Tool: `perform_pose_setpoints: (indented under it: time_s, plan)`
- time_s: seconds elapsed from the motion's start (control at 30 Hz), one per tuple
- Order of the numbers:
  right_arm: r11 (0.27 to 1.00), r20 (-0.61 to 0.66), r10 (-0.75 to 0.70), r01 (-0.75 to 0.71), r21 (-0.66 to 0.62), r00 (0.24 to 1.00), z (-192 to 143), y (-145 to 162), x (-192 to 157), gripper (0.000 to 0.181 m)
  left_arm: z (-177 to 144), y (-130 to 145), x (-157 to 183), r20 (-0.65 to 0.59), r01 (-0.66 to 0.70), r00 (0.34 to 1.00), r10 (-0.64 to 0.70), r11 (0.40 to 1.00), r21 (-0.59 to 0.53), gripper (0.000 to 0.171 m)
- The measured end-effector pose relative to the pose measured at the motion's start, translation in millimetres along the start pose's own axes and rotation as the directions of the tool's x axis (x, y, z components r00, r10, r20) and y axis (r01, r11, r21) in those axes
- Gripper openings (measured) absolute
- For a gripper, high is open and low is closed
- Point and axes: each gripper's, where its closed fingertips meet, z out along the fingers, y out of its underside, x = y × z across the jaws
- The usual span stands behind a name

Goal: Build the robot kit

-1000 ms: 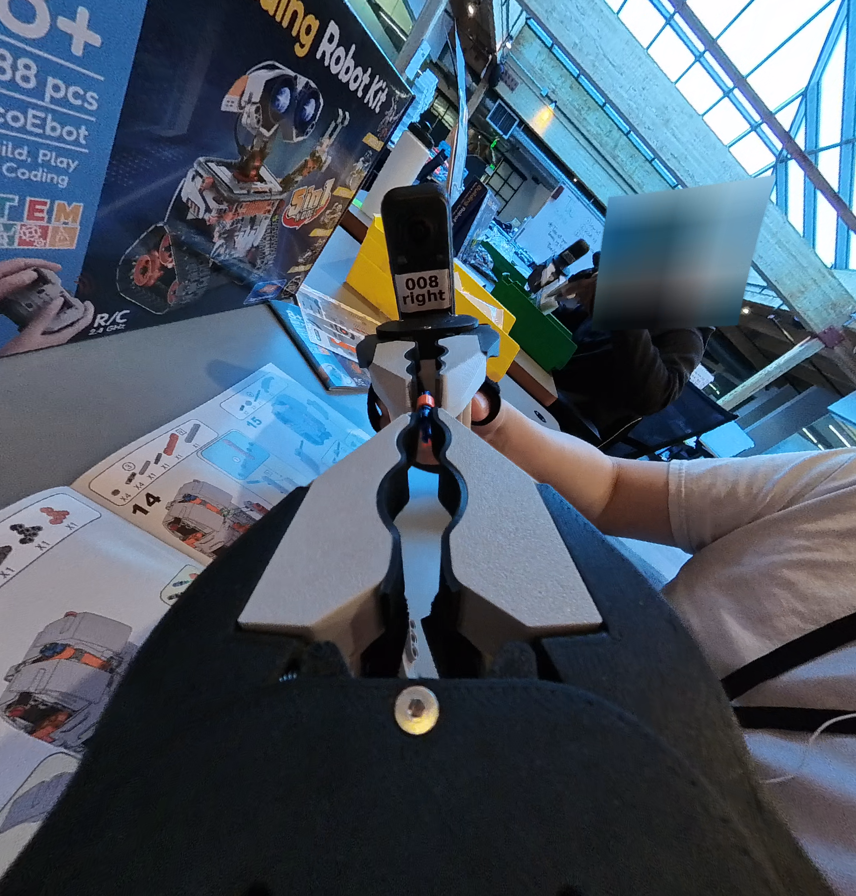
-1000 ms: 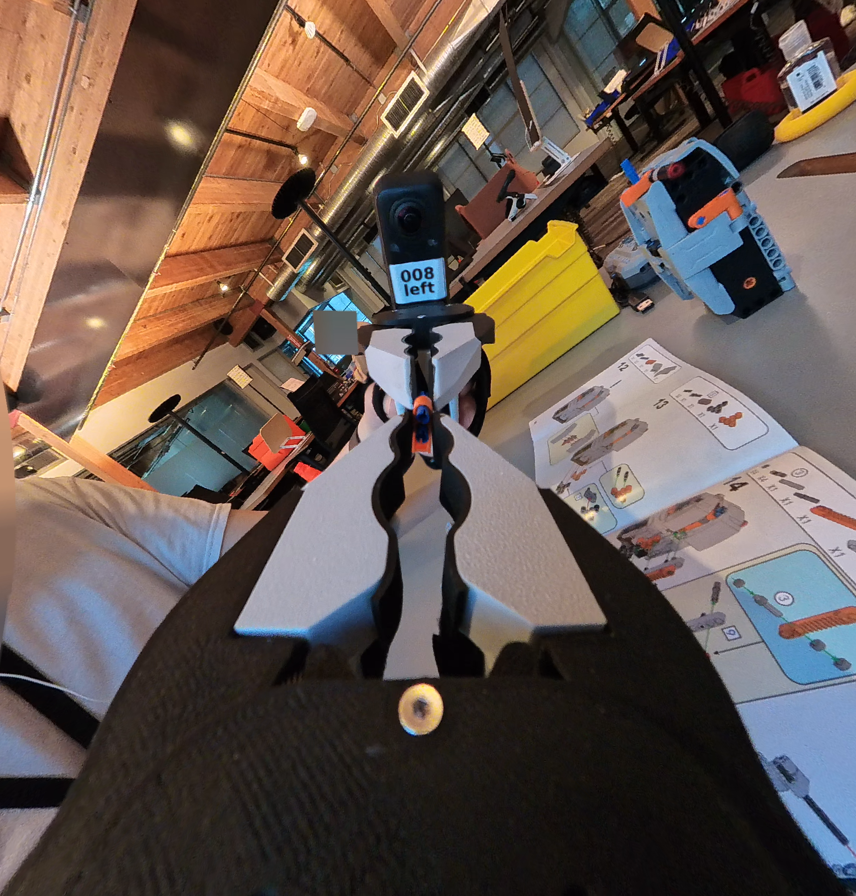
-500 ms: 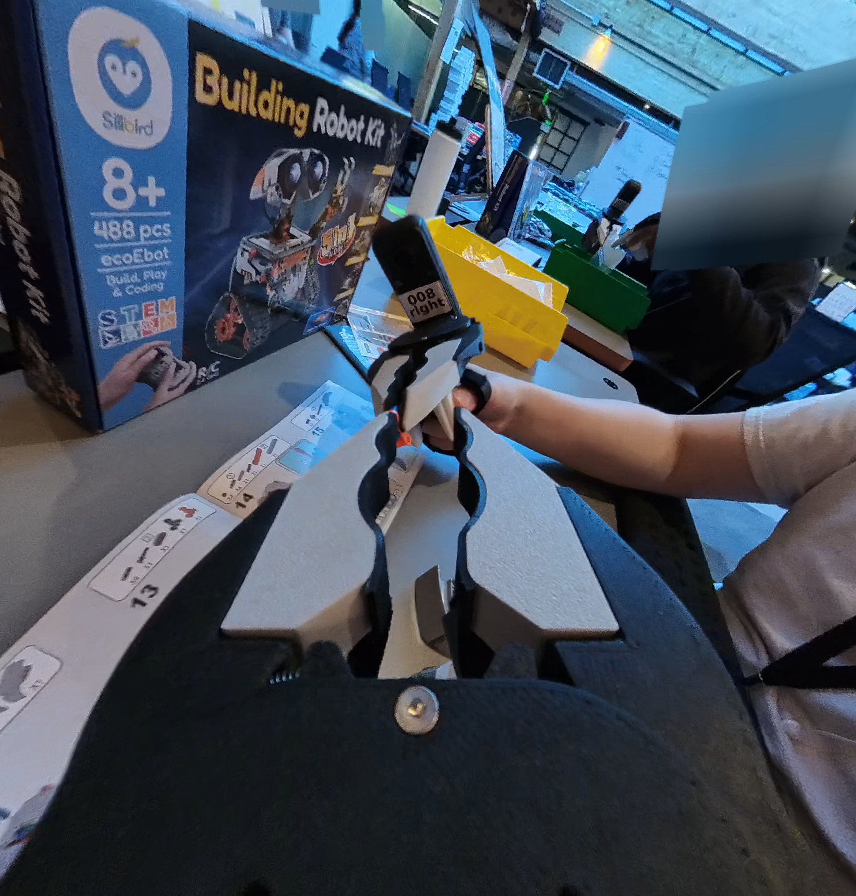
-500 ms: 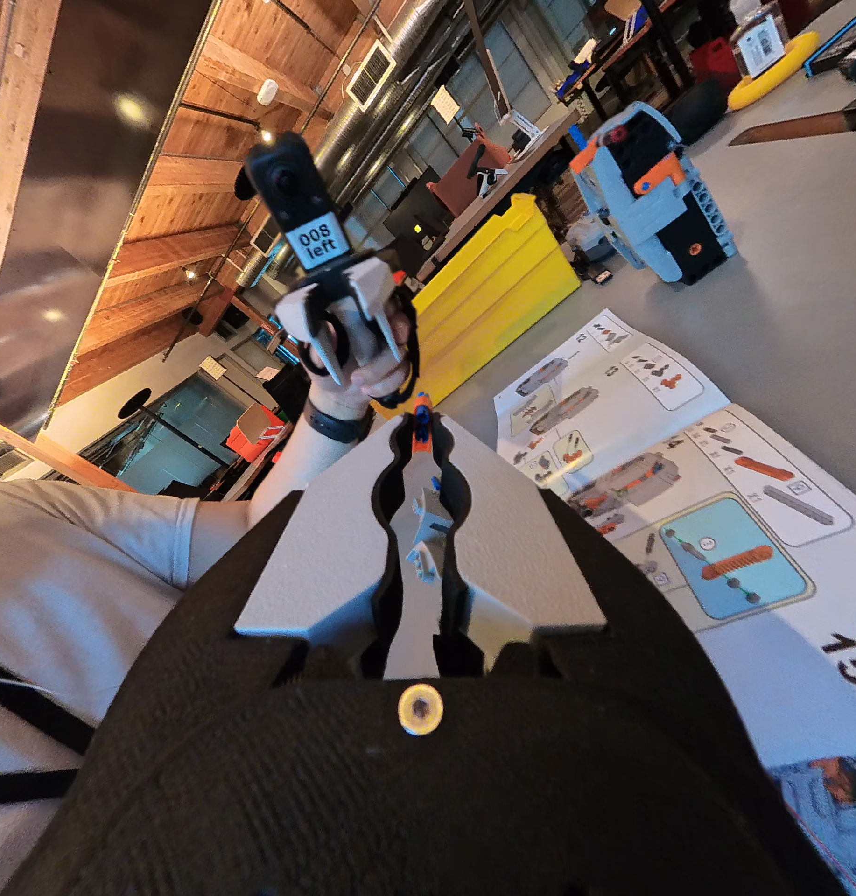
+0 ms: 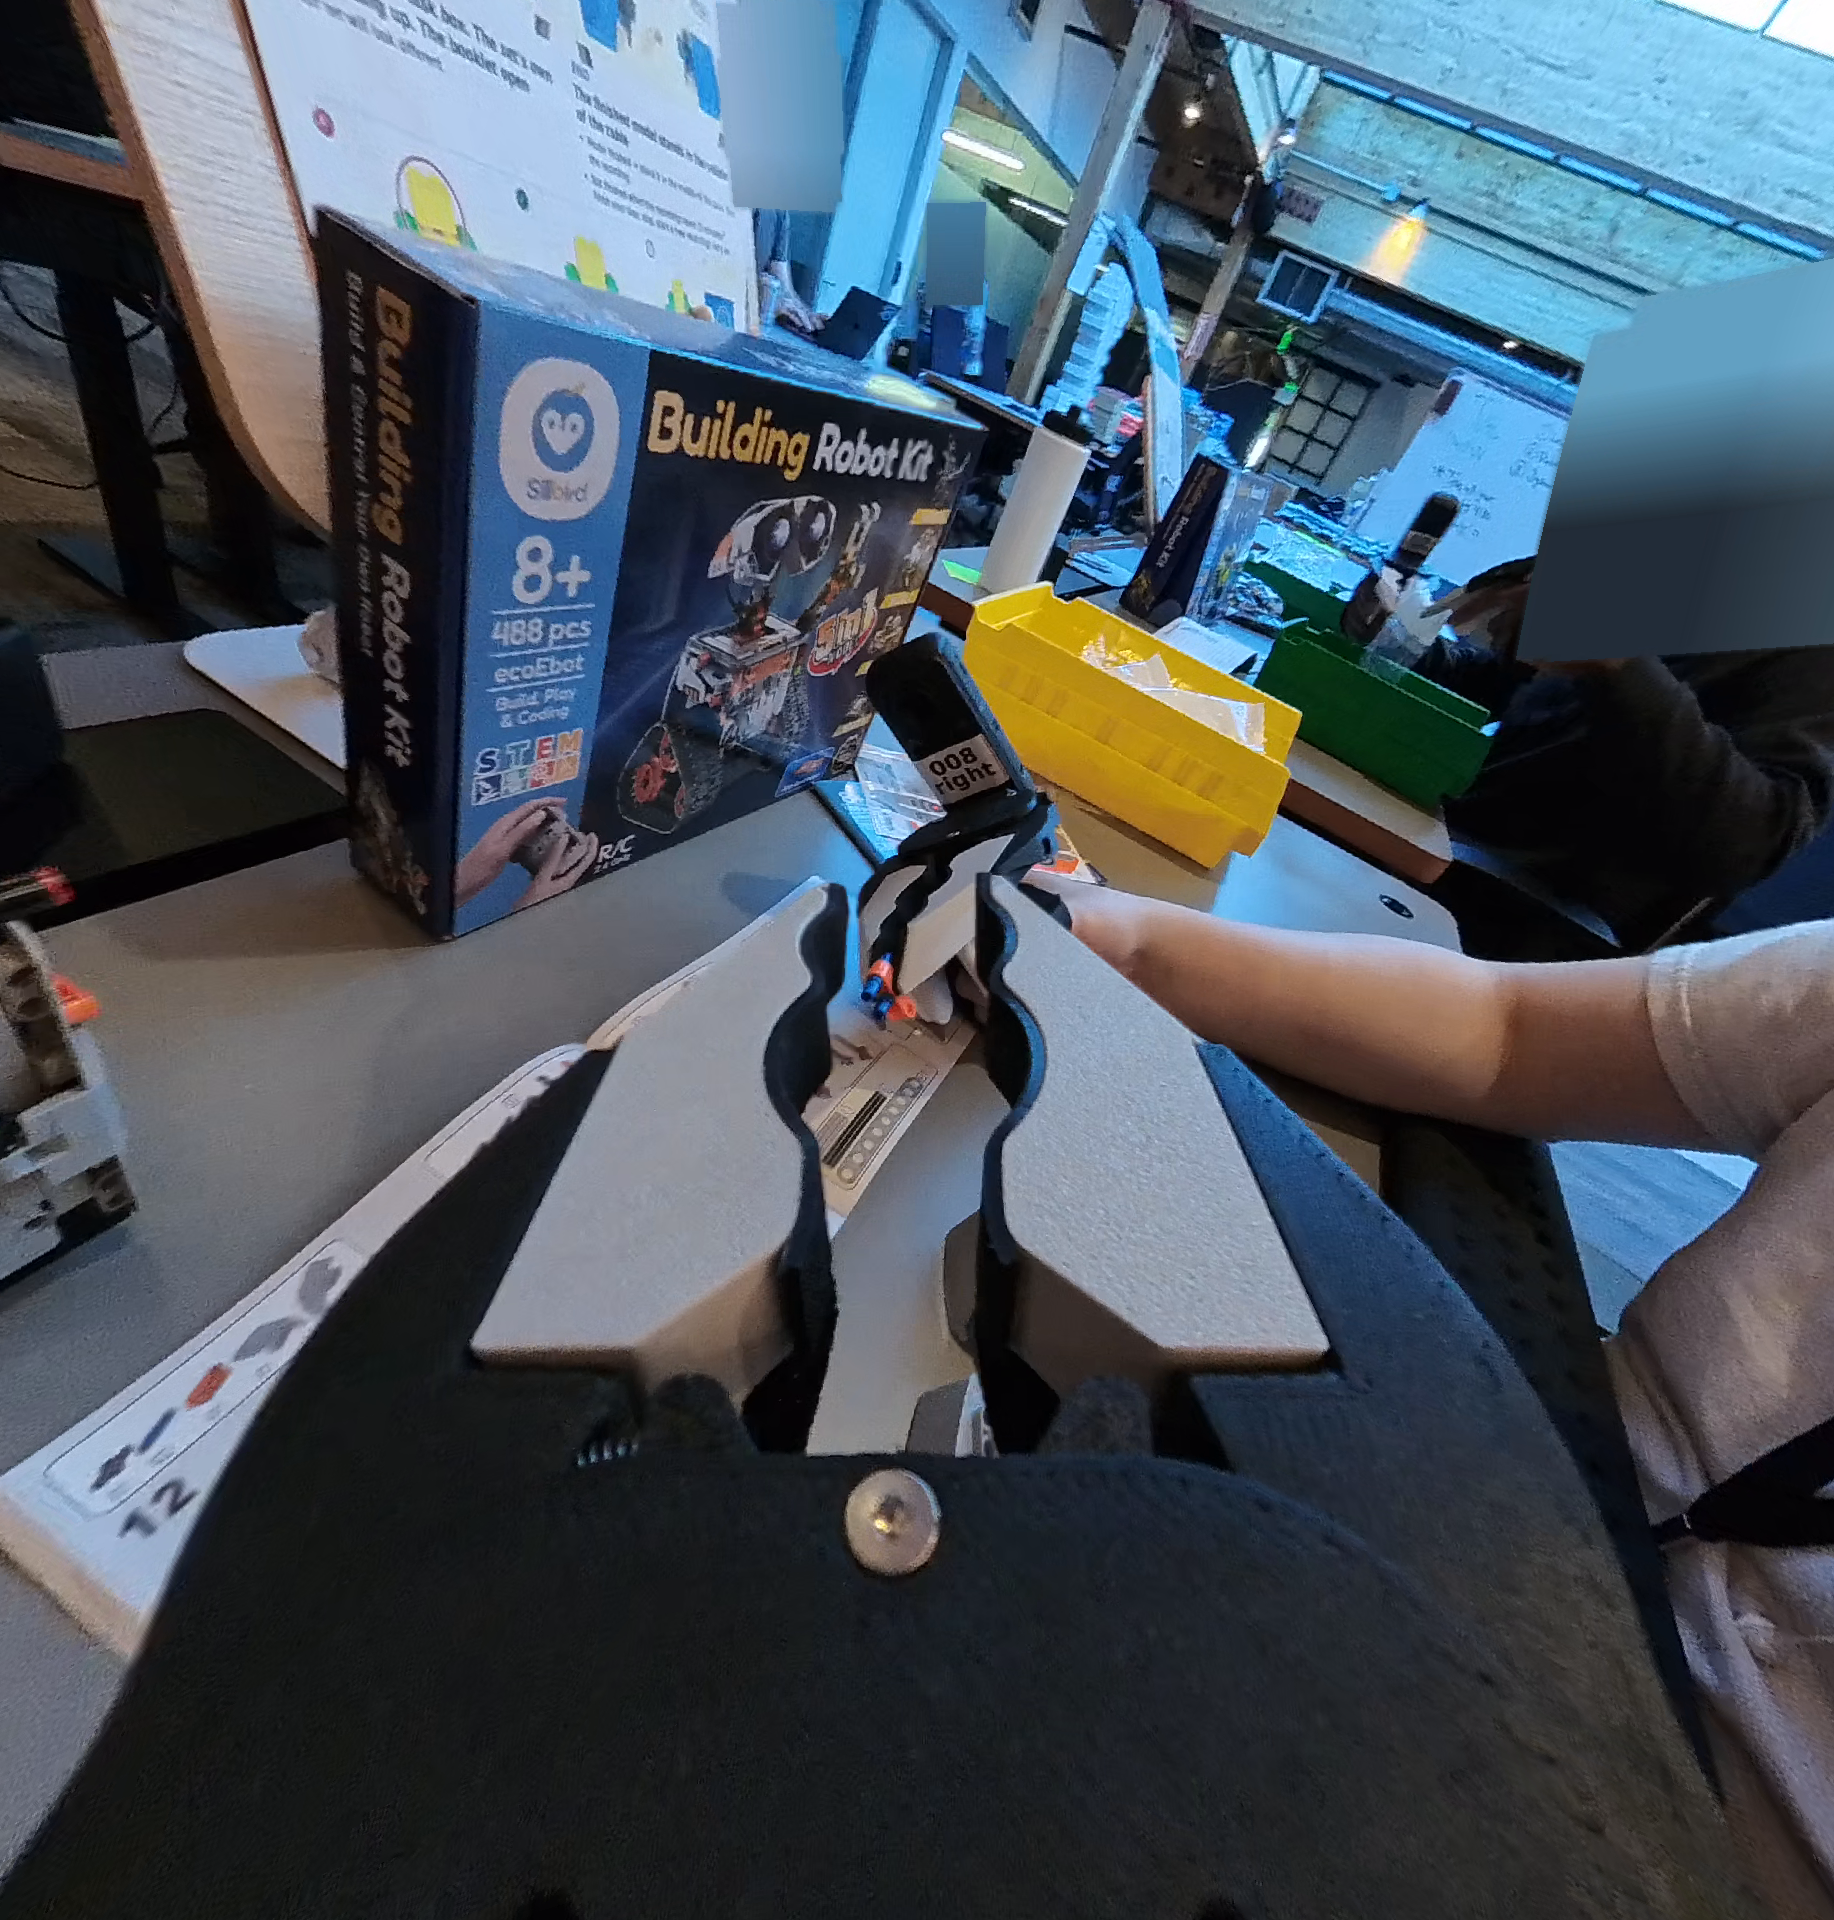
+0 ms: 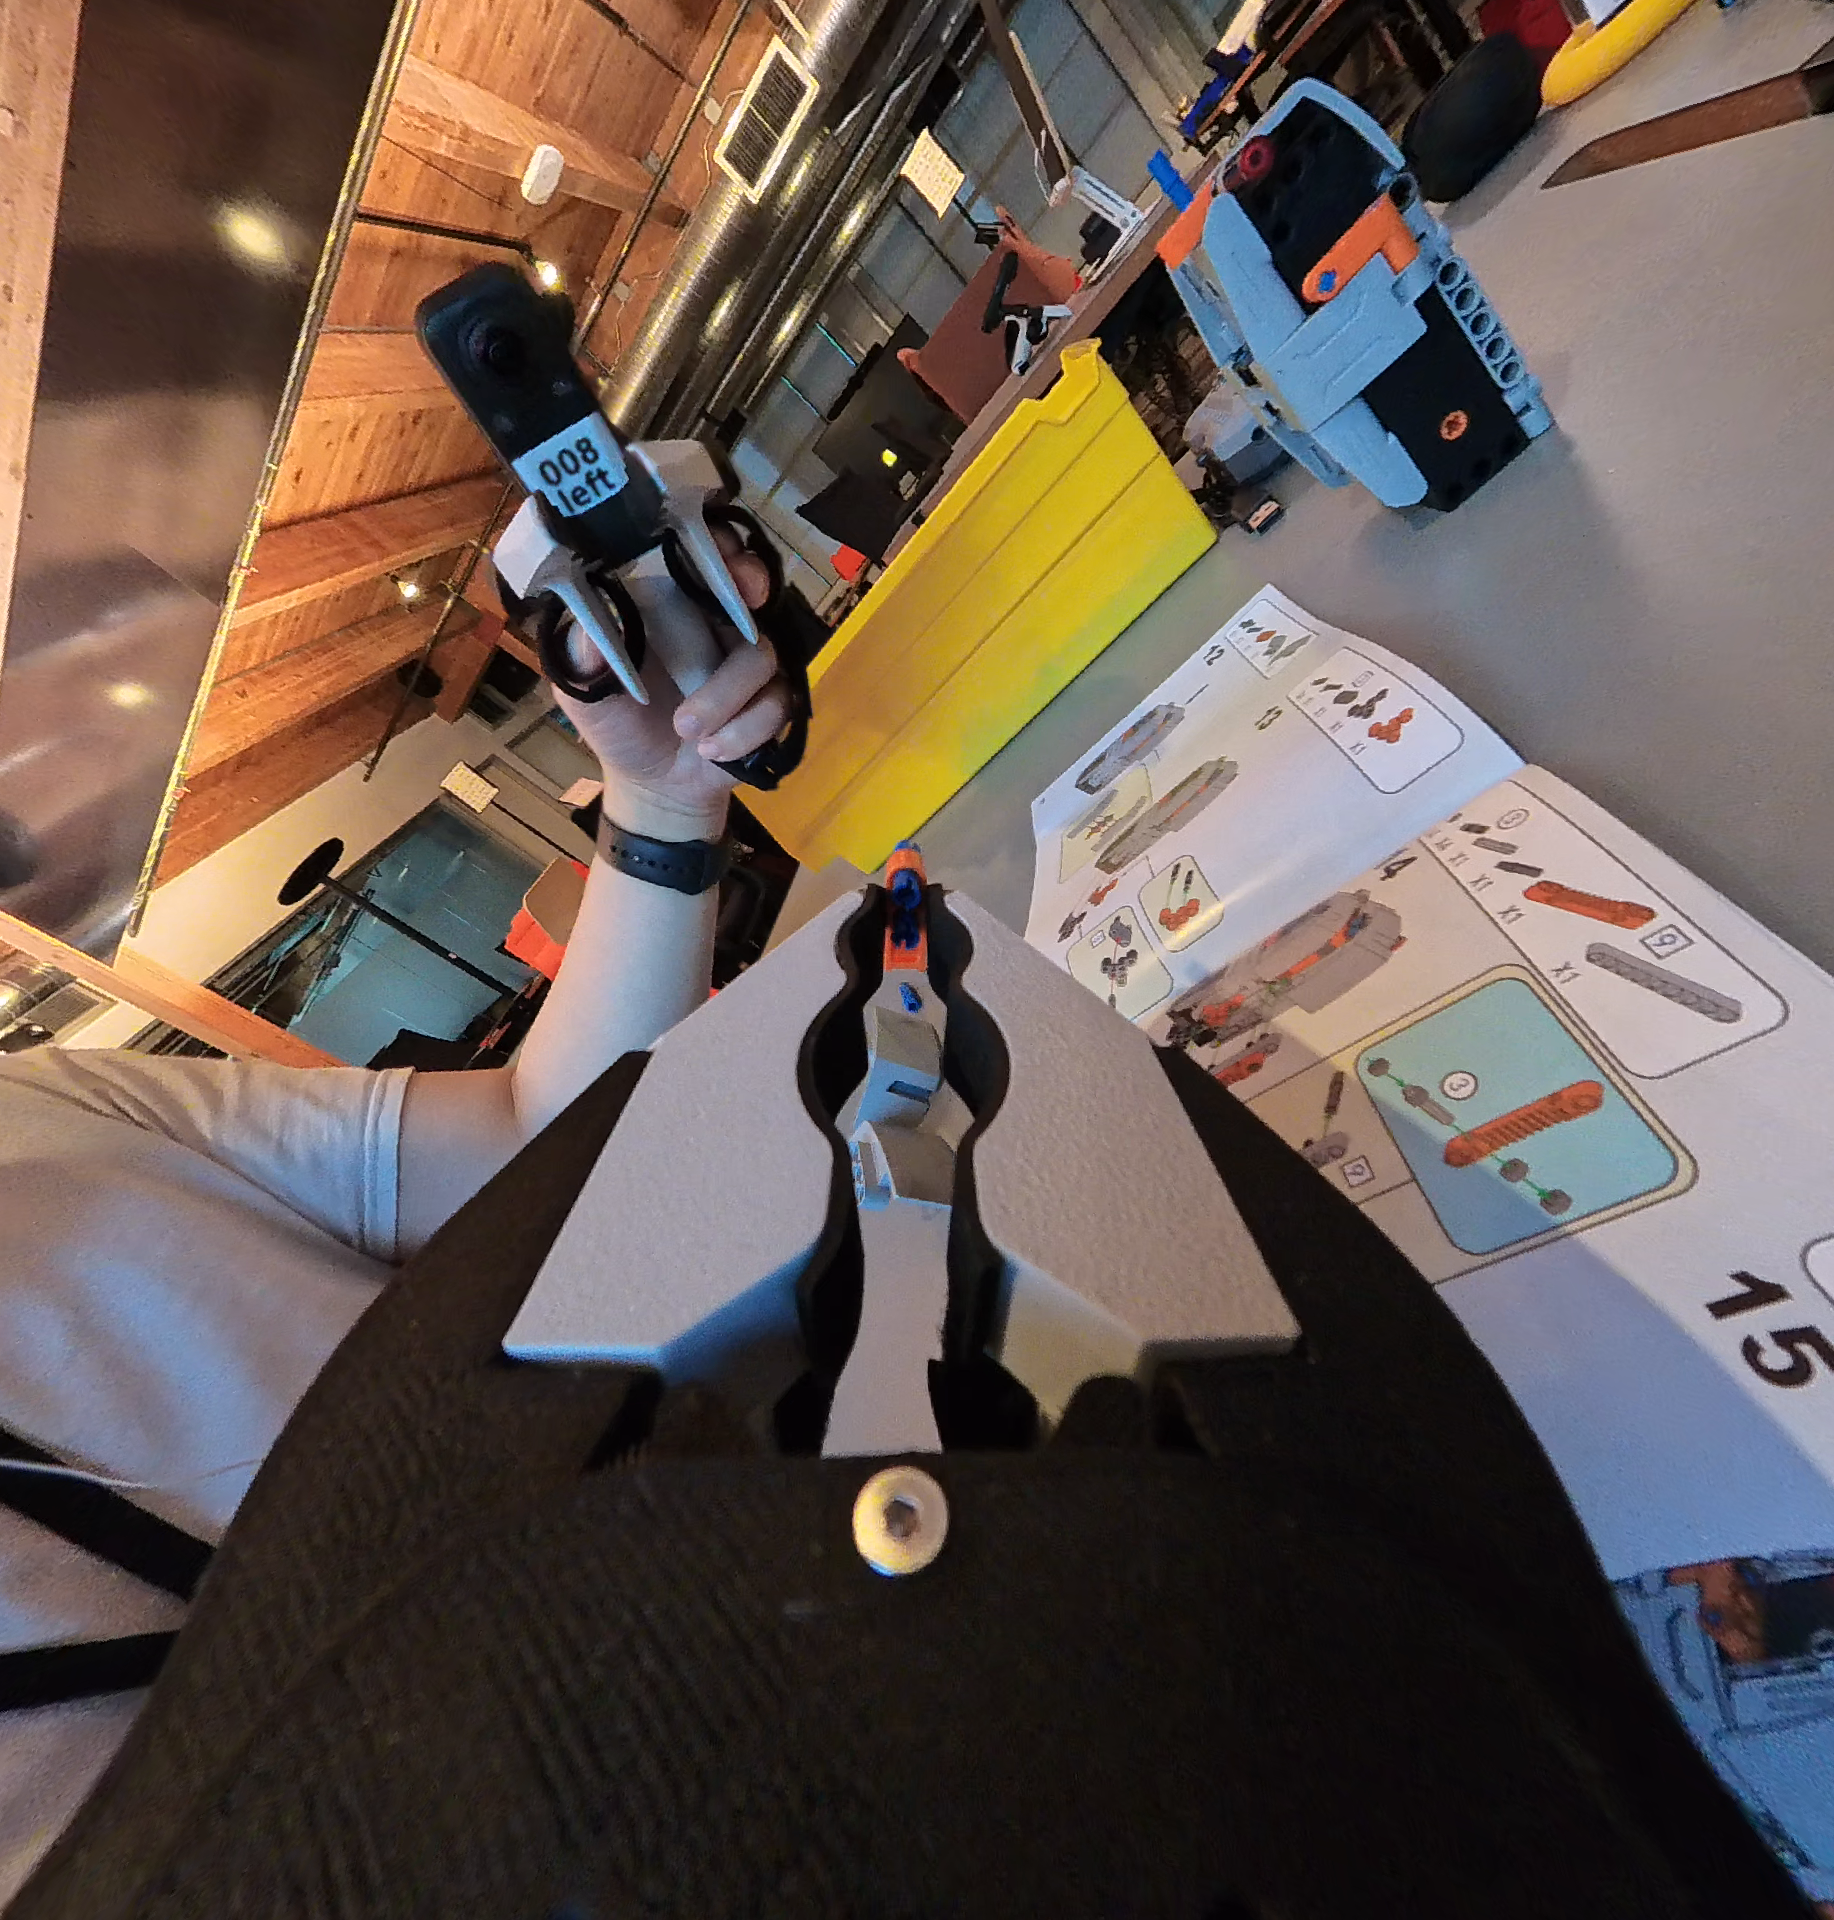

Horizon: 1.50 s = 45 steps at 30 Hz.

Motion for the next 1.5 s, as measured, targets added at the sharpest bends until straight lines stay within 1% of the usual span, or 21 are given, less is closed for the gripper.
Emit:
perform_pose_setpoints:
  time_s: [0.1, 0.2, 0.33, 0.5, 0.63, 0.7, 0.83, 0.9, 1.03, 1.13, 1.2, 1.3, 1.4, 1.5]
  plan:
    - [1.000, 0.001, 0.009, -0.009, 0.008, 1.000, -2, -1, 1, 0.005, -12, 7, -2, 0.094, -0.038, 0.995, 0.042, 0.998, -0.052, 0.025]
    - [0.999, 0.009, 0.025, -0.025, 0.020, 1.000, -3, -3, 2, 0.005, -23, 22, 3, 0.145, -0.016, 0.989, 0.028, 0.996, -0.086, 0.024]
    - [0.999, 0.016, 0.040, -0.040, 0.025, 0.999, -4, -4, 3, 0.005, -40, 58, 14, 0.169, 0.044, 0.985, -0.016, 0.986, -0.158, 0.029]
    - [0.999, 0.015, 0.043, -0.044, 0.020, 0.999, -4, -2, 4, 0.005, -53, 98, 27, 0.198, 0.082, 0.979, -0.038, 0.972, -0.219, 0.029]
    - [0.999, 0.014, 0.047, -0.047, 0.015, 0.999, -4, -2, 4, 0.005, -54, 133, 25, 0.247, 0.035, 0.968, 0.049, 0.945, -0.325, 0.031]
    - [0.999, 0.014, 0.046, -0.046, 0.014, 0.999, -4, -1, 4, 0.005, -50, 145, 25, 0.250, -0.002, 0.963, 0.100, 0.931, -0.364, 0.032]
    - [0.999, 0.019, 0.051, -0.052, 0.016, 0.998, -4, -1, 4, 0.005, -42, 164, 20, 0.266, -0.031, 0.951, 0.155, 0.908, -0.417, 0.037]
    - [0.998, 0.021, 0.055, -0.056, 0.017, 0.998, -4, -1, 4, 0.005, -38, 171, 19, 0.262, -0.049, 0.947, 0.184, 0.891, -0.451, 0.039]
    - [0.998, 0.020, 0.059, -0.059, 0.013, 0.998, -4, -1, 5, 0.005, -37, 177, 8, 0.287, -0.119, 0.909, 0.303, 0.847, -0.518, 0.042]
    - [0.998, 0.018, 0.059, -0.059, 0.009, 0.998, -4, 0, 5, 0.005, -35, 179, 5, 0.291, -0.126, 0.901, 0.322, 0.835, -0.535, 0.037]
    - [0.998, 0.023, 0.062, -0.062, 0.006, 0.998, -3, 0, 5, 0.005, -32, 180, 7, 0.284, -0.131, 0.902, 0.327, 0.831, -0.541, 0.037]
    - [0.998, 0.024, 0.066, -0.066, 0.004, 0.998, -3, 0, 5, 0.005, -29, 181, 7, 0.284, -0.166, 0.883, 0.374, 0.815, -0.556, 0.036]
    - [0.998, 0.025, 0.070, -0.070, 0.003, 0.997, -3, 0, 5, 0.005, -22, 185, 12, 0.259, -0.199, 0.876, 0.408, 0.793, -0.576, 0.035]
    - [0.997, 0.026, 0.073, -0.073, 0.000, 0.997, -3, 1, 5, 0.005, -18, 185, 12, 0.255, -0.221, 0.863, 0.436, 0.780, -0.586, 0.030]
